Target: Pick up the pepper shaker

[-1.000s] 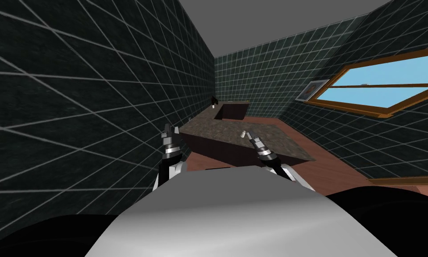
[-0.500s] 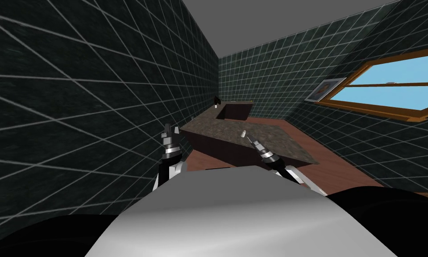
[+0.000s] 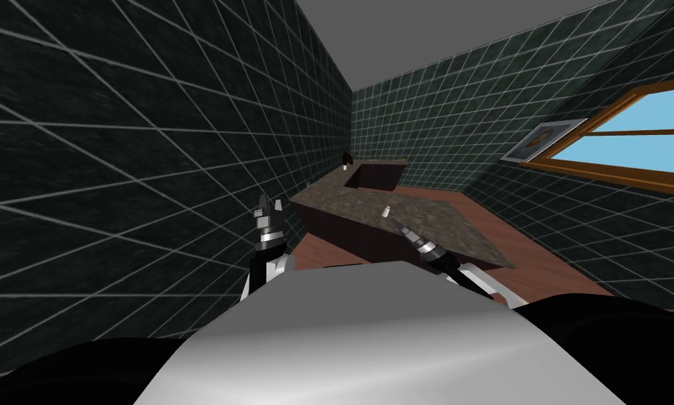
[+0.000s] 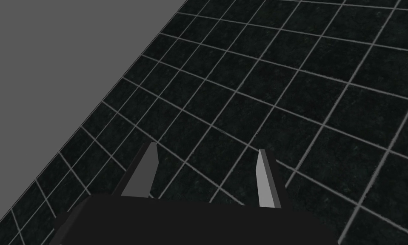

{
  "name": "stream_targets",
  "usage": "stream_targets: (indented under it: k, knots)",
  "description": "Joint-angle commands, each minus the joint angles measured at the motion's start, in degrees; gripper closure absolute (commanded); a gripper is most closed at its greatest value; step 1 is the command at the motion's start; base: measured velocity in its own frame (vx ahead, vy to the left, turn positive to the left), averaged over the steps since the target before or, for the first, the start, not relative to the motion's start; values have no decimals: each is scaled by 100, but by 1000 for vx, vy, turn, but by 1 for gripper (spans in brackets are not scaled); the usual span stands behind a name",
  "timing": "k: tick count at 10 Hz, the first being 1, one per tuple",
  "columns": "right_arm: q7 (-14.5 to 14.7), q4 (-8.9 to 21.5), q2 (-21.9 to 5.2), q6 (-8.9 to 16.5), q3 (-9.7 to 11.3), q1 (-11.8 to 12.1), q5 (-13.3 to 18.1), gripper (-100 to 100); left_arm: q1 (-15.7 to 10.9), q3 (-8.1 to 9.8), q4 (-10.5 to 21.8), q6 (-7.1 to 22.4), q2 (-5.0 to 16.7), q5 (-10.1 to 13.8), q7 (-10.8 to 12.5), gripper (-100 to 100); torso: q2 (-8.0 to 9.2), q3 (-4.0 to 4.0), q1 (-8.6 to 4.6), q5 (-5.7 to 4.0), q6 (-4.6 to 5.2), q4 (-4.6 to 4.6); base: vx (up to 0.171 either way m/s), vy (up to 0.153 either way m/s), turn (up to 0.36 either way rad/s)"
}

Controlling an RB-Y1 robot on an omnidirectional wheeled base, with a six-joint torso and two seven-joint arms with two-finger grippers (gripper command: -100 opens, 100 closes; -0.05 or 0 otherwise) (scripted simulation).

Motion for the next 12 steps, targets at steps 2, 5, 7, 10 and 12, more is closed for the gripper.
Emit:
stream_targets:
  k: [2, 5, 7, 10, 12]
  knots:
    - [-26, 190, -324, 16, -13, 94, 79, -100, 0, 0, 0, 0, 0, 0, 0, 0, -4, -2, 3, 1, -1, -1, -7, -14, 92]
    - [-71, 527, -815, 37, -35, 256, 206, -100, 0, 0, 0, 0, 0, 0, 0, 0, -12, -7, 6, 1, 0, -3, 2, -9, 98]
    - [-92, 699, -1081, 45, -42, 341, 269, -100, 1, 0, 0, 0, 0, 0, 0, 0, -14, -8, 9, 2, 1, -3, 11, -5, 89]
    - [-111, 872, -1405, 52, -46, 429, 330, -100, 0, 0, 0, 0, 0, 0, 0, 0, -19, -11, 11, 3, -1, -4, 18, -1, 64]
    - [-145, 1219, -1825, 60, -47, 609, 449, -100, 0, 0, 0, 0, 0, 0, 0, 0, -23, -13, 13, 3, -2, -5, 40, 5, 126]
